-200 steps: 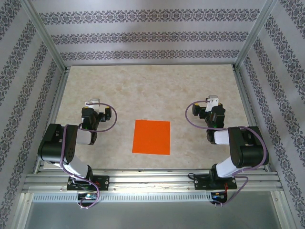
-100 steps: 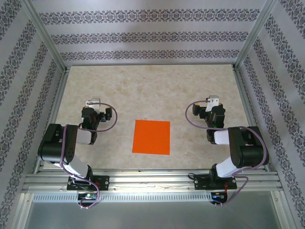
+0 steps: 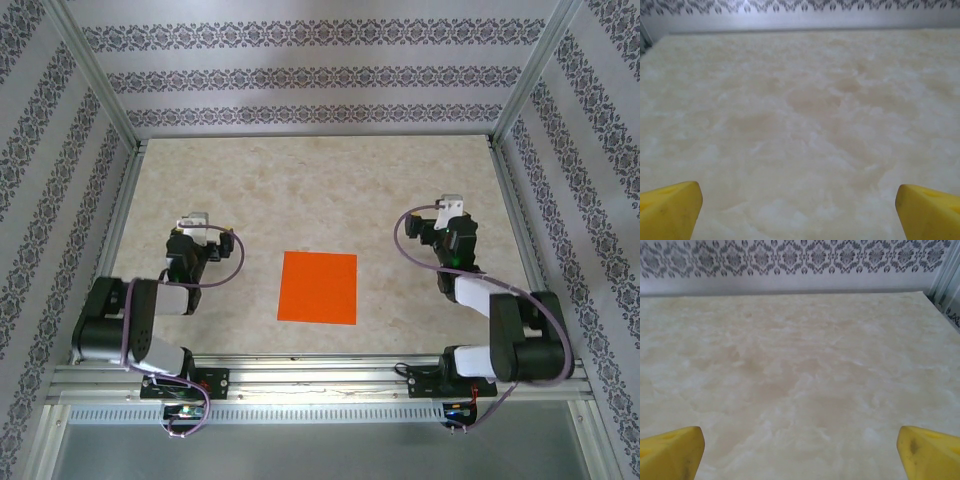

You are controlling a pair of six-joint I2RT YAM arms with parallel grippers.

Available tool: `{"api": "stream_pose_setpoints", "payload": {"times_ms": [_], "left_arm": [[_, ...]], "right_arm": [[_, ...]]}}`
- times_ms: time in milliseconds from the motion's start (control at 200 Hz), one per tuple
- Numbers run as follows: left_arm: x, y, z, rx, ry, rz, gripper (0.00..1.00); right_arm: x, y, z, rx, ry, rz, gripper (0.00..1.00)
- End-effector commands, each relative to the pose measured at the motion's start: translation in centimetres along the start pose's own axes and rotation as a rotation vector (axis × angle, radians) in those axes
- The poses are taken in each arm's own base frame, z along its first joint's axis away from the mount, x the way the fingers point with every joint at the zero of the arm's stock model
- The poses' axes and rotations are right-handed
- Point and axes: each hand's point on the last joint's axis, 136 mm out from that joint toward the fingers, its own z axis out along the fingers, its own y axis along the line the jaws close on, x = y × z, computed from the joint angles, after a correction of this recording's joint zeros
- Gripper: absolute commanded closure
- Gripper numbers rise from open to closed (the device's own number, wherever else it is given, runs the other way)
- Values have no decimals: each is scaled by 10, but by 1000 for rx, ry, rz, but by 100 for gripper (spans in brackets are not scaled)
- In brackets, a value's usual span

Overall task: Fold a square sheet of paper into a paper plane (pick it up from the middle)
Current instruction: Move the square sheet of paper to the center of the table.

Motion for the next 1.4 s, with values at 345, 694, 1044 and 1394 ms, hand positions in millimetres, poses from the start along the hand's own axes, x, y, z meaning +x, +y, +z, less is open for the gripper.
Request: {"api": "stream_pose_setpoints", "payload": {"times_ms": [345, 694, 1044, 1394], "left_arm": [[-66, -15, -32, 150, 28, -500, 1], [-57, -70, -52, 453, 260, -570, 1], [-54, -56, -54, 351, 288, -606, 1], [-40, -42, -64, 194, 433, -734, 1]], "right_arm": [[-25, 107, -33, -569, 394, 686, 2], [48, 193, -81, -610, 702, 546, 2], [73, 256, -100, -708, 841, 501, 2], [112, 270, -108, -626, 971, 457, 2]]}}
